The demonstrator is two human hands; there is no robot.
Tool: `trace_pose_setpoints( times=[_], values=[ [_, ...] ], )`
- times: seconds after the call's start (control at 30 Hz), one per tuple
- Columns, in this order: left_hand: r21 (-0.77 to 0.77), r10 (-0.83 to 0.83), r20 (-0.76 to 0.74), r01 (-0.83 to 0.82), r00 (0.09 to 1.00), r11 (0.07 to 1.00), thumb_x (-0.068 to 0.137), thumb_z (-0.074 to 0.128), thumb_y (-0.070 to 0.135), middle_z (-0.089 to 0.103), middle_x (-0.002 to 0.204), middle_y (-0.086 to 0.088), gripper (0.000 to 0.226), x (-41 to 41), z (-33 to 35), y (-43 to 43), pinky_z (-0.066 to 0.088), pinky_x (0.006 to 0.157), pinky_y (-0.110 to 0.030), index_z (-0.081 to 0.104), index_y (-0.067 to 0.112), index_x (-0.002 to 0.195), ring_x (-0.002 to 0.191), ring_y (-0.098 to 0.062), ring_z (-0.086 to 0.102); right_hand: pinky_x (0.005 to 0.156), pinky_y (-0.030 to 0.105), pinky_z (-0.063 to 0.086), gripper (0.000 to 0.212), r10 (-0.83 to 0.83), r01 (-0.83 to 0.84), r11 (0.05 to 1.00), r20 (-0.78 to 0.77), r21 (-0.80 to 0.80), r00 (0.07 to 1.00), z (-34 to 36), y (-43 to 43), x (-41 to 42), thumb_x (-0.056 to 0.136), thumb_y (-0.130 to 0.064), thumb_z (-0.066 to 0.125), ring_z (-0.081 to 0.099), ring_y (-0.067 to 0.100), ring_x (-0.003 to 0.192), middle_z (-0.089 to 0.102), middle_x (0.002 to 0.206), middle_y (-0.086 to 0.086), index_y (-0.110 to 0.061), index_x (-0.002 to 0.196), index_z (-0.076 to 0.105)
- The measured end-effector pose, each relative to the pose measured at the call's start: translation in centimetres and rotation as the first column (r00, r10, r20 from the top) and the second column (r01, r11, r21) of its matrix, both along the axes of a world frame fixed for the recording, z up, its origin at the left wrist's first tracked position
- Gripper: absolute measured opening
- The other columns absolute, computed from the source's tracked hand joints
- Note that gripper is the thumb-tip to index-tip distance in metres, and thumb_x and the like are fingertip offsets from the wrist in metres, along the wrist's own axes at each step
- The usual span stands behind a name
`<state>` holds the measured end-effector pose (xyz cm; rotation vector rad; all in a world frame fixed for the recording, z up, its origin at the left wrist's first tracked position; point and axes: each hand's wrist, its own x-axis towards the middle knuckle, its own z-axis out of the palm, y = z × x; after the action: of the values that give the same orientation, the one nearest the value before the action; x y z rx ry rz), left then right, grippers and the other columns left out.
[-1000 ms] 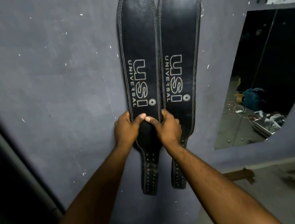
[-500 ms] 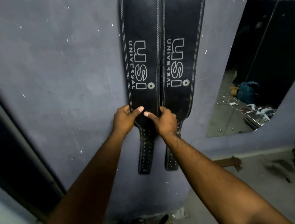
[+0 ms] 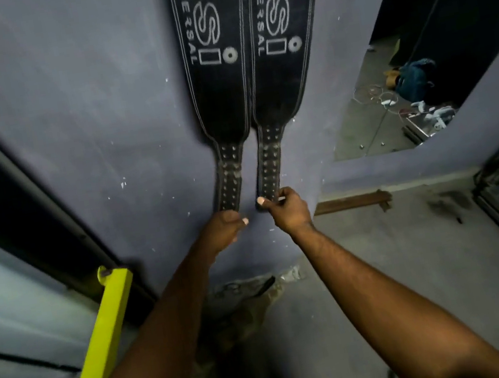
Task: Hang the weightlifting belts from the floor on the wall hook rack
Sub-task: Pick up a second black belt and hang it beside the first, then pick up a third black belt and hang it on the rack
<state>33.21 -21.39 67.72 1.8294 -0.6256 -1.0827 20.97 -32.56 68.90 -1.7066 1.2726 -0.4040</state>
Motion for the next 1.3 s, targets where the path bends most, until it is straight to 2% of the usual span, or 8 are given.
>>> trace_pose_setpoints(
  times=[0.1,0.23,0.33,0.53,0.7,0.83,1.17,1.3],
  values=[
    [0.096,0.076,-0.19,-0.058,0.979,0.994,0.1,0.055,0.015,0.064,0.103,-0.008,0.015,-2.3,-5.4,2.6,0.05,0.087,-0.037,0.061,0.023,0.089,0.09,-0.02,0.062,0.081,0.051,0.061,0.051,0.017,-0.012,0.991,-0.038,0.134,0.999,-6.7,0.1,-1.0,0.05,-0.072,0.066,0.072,0.029,0.09,0.074,0.096,0.004,-0.032,0.08,0.057],
    [0.224,0.302,-0.331,-0.237,0.894,0.945,0.101,0.05,0.01,0.063,0.094,-0.006,0.013,-6.2,-14.1,7.4,0.05,0.071,-0.029,0.063,0.011,0.1,0.079,-0.018,0.061,0.084,0.049,0.06,0.021,0.149,-0.128,0.964,-0.077,0.234,0.986,-12.2,4.7,-3.3,0.074,-0.038,0.078,0.073,0.032,0.089,0.073,0.084,0.004,-0.025,0.071,0.062],
    [0.283,0.376,-0.318,-0.292,0.87,0.914,0.098,0.053,0.004,0.062,0.098,-0.016,0.028,-8.9,-20.7,11.1,0.052,0.065,-0.029,0.057,-0.002,0.126,0.082,-0.027,0.061,0.097,0.043,0.053,0.015,0.322,-0.257,0.913,-0.172,0.316,0.931,-18.0,7.1,-4.1,0.09,-0.024,0.069,0.067,0.035,0.105,0.073,0.104,0.016,-0.011,0.095,0.074],
    [0.45,0.508,-0.387,-0.323,0.77,0.833,0.1,0.05,0.006,0.061,0.091,-0.012,0.013,-10.0,-33.9,16.6,0.05,0.074,-0.033,0.062,0.007,0.097,0.08,-0.024,0.06,0.09,0.025,0.043,0.035,0.524,-0.368,0.818,-0.311,0.441,0.793,-33.8,10.5,-7.1,0.099,-0.025,0.058,0.06,0.029,0.12,0.064,0.127,0.013,-0.006,0.128,0.062],
    [0.485,0.588,-0.395,-0.383,0.706,0.786,0.1,0.048,0.001,0.064,0.094,-0.01,0.02,-8.3,-47.4,19.8,0.052,0.076,-0.032,0.059,0.002,0.117,0.08,-0.021,0.062,0.097,0.031,0.042,0.015,0.684,-0.427,0.705,-0.386,0.566,0.619,-49.0,11.3,-6.3,0.099,-0.033,0.06,0.056,0.033,0.124,0.061,0.117,0.011,-0.02,0.096,0.066],
    [0.545,0.638,-0.369,-0.399,0.676,0.738,0.099,0.052,0.005,0.066,0.093,-0.008,0.015,-6.3,-57.8,20.9,0.058,0.066,-0.026,0.064,0.007,0.108,0.08,-0.019,0.063,0.117,0.035,0.033,0.064,0.721,-0.481,0.681,-0.392,0.552,0.571,-60.3,11.3,-3.7,0.095,-0.033,0.067,0.043,0.028,0.142,0.044,0.156,0.009,-0.012,0.151,0.042],
    [0.642,0.663,-0.197,-0.416,0.722,0.644,0.097,0.059,0.013,0.054,0.135,-0.015,0.046,0.8,-75.6,21.5,0.049,0.101,-0.044,0.046,0.009,0.14,0.122,-0.031,0.054,0.111,0.046,0.041,0.076,0.816,-0.849,0.446,-0.517,0.284,0.257,-80.8,6.9,9.9,0.098,-0.022,0.062,0.033,0.033,0.145,0.023,0.163,0.016,-0.011,0.159,0.017],
    [0.642,0.744,-0.214,-0.483,0.633,0.596,0.095,0.064,0.018,0.051,0.138,-0.015,0.049,1.5,-78.8,21.3,0.051,0.093,-0.038,0.046,0.008,0.139,0.125,-0.032,0.052,0.123,0.06,0.006,0.102,0.706,-0.952,0.252,-0.706,0.174,0.058,-84.4,5.1,12.4,0.086,-0.037,0.074,0.007,0.038,0.155,0.009,0.167,0.018,-0.015,0.161,0.008]
  ],
)
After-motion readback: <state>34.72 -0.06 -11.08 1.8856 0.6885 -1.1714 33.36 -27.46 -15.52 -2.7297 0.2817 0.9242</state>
